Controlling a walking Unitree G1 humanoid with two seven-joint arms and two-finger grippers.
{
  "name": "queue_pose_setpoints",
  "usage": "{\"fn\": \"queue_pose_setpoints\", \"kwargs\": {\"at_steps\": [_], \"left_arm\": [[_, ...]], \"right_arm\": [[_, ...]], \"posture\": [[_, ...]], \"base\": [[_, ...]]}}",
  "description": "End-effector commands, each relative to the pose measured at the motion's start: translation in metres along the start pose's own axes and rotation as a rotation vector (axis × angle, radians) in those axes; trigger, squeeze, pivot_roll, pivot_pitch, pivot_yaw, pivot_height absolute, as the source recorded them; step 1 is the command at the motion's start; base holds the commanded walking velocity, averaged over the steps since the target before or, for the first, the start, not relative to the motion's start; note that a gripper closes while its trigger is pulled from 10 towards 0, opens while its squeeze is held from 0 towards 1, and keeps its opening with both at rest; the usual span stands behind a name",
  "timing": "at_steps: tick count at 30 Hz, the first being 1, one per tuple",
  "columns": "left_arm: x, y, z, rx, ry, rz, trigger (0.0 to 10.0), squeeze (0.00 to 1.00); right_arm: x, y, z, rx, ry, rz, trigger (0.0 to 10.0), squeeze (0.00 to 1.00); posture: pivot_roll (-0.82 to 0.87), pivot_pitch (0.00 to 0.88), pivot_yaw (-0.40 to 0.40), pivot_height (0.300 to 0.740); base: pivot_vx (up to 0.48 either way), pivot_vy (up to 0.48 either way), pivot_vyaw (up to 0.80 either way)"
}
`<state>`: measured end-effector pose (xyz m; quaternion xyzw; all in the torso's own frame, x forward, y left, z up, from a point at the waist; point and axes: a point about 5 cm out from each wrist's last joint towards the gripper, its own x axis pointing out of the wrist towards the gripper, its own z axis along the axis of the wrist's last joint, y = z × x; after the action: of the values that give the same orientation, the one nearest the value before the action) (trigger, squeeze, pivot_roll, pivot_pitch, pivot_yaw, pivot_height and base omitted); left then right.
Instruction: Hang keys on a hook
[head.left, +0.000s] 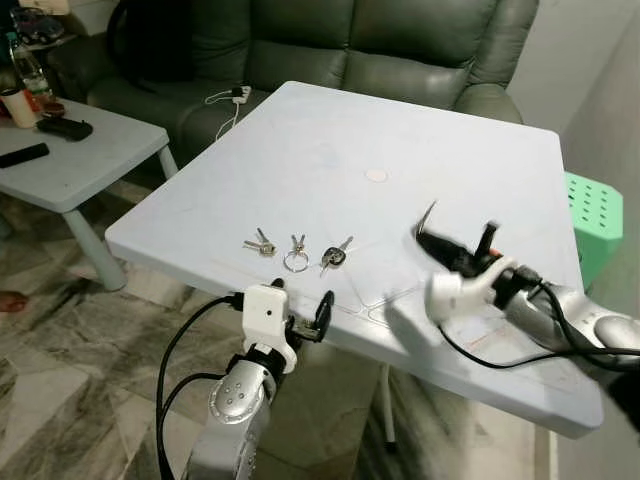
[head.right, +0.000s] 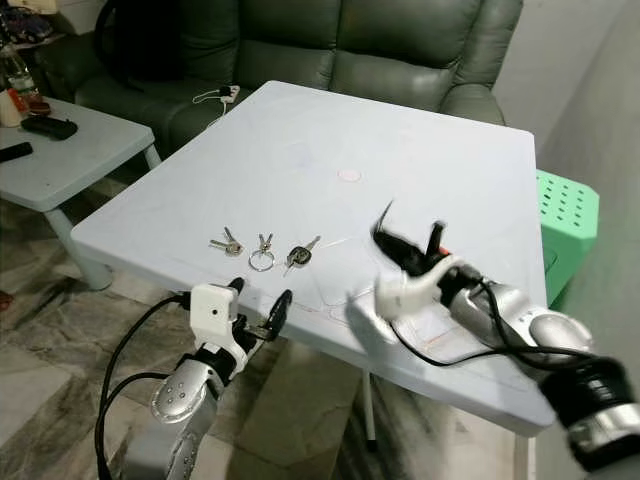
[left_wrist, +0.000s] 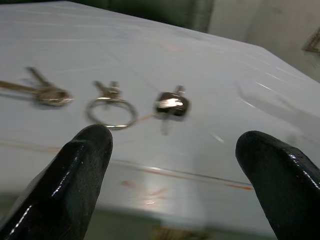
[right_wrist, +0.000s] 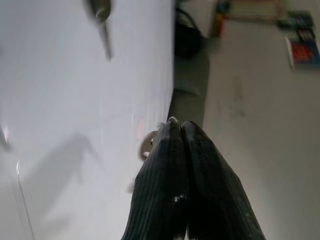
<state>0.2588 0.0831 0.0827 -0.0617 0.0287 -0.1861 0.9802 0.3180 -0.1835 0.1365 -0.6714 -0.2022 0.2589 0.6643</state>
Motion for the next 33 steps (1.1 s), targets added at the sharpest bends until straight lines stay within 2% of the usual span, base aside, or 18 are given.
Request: {"fn": "queue_pose_setpoints", "kwargs": {"at_steps": [1,2,8,9,10,11,12,13,16,17,18,19,20,21,22,27,32,33], "left_arm": [[0.006,-0.012,0.005,-0.044,-0.025,-0.009,10.0,0.0],[0.006,-0.012,0.005,-0.047,-0.026,-0.006,10.0,0.0],[0.008,-0.012,0.005,-0.055,-0.026,-0.009,10.0,0.0],[0.008,-0.012,0.005,-0.05,-0.026,-0.008,10.0,0.0],[0.008,-0.01,0.005,-0.052,-0.028,-0.006,10.0,0.0],[0.008,-0.01,0.005,-0.052,-0.028,-0.006,10.0,0.0],[0.008,-0.01,0.006,-0.053,-0.029,-0.003,10.0,0.0],[0.009,-0.009,0.006,-0.053,-0.029,-0.002,10.0,0.0],[0.009,-0.01,0.007,-0.05,-0.032,-0.002,10.0,0.0],[0.009,-0.01,0.007,-0.05,-0.032,-0.002,10.0,0.0],[0.01,-0.009,0.007,-0.051,-0.035,0.0,10.0,0.0],[0.01,-0.009,0.007,-0.052,-0.035,0.002,10.0,0.0],[0.01,-0.009,0.008,-0.057,-0.037,0.004,10.0,0.0],[0.011,-0.009,0.008,-0.058,-0.038,0.004,10.0,0.0],[0.011,-0.01,0.008,-0.058,-0.038,0.002,10.0,0.0],[0.012,-0.011,0.008,-0.058,-0.038,-0.001,10.0,0.0],[0.015,-0.01,0.009,-0.057,-0.042,0.0,10.0,0.0],[0.017,-0.01,0.009,-0.055,-0.043,0.002,10.0,0.0]], "right_arm": [[-0.002,0.002,0.005,-0.098,-0.066,0.052,10.0,0.0],[-0.002,0.0,0.003,-0.138,-0.065,0.048,10.0,0.0],[-0.002,-0.011,-0.02,-0.191,0.048,0.016,10.0,0.0],[-0.002,-0.016,-0.027,-0.054,0.123,-0.025,10.0,0.0],[0.0,-0.022,-0.035,0.262,0.218,-0.137,10.0,0.0],[0.0,-0.022,-0.035,0.262,0.218,-0.137,10.0,0.0],[0.002,-0.026,-0.039,0.643,0.252,-0.252,10.0,0.0],[0.005,-0.024,-0.042,0.902,0.275,-0.303,10.0,0.0],[0.009,-0.026,-0.043,1.352,0.241,-0.396,10.0,0.0],[0.009,-0.026,-0.043,1.352,0.241,-0.396,10.0,0.0],[0.008,-0.037,-0.041,0.985,0.253,-0.361,10.0,0.0],[0.008,-0.04,-0.035,0.722,0.216,-0.319,10.0,0.0],[0.008,-0.035,-0.022,0.155,0.103,-0.161,10.0,0.0],[0.008,-0.031,-0.018,-0.067,0.046,-0.083,10.0,0.0],[0.006,-0.028,-0.016,-0.229,-0.007,-0.021,10.0,0.0],[0.005,-0.036,-0.019,-0.095,0.024,-0.099,10.0,0.0],[0.003,-0.04,-0.022,0.163,0.099,-0.127,10.0,0.0],[0.006,-0.041,-0.026,0.396,0.158,-0.2,10.0,0.0]], "posture": [[-0.06,0.036,-0.077,0.74],[-0.06,0.037,-0.078,0.74],[-0.06,0.041,-0.077,0.74],[-0.06,0.04,-0.075,0.74],[-0.06,0.04,-0.075,0.74],[-0.06,0.04,-0.075,0.74],[-0.06,0.039,-0.075,0.74],[-0.06,0.038,-0.075,0.74],[-0.06,0.037,-0.078,0.74],[-0.06,0.037,-0.078,0.74],[-0.06,0.035,-0.079,0.74],[-0.06,0.035,-0.079,0.74],[-0.06,0.032,-0.078,0.74],[-0.06,0.032,-0.077,0.74],[-0.06,0.029,-0.077,0.74],[-0.07,0.027,-0.08,0.74],[-0.07,0.016,-0.08,0.74],[-0.07,0.009,-0.081,0.74]], "base": [[0.0,0.0,0.0],[0.0,0.0,0.0],[0.0,0.0,0.0],[0.0,0.0,0.0],[0.0,0.0,0.0],[0.0,0.0,0.0],[0.0,0.0,0.0],[0.0,0.0,0.0],[0.0,0.0,0.0],[0.0,0.0,0.0],[0.0,0.0,0.0],[0.0,0.0,0.0],[0.0,0.0,0.0],[0.0,0.0,0.0],[0.0,0.0,0.0],[0.0,0.0,0.0],[0.0,0.0,0.0],[0.0,0.0,0.0]]}}
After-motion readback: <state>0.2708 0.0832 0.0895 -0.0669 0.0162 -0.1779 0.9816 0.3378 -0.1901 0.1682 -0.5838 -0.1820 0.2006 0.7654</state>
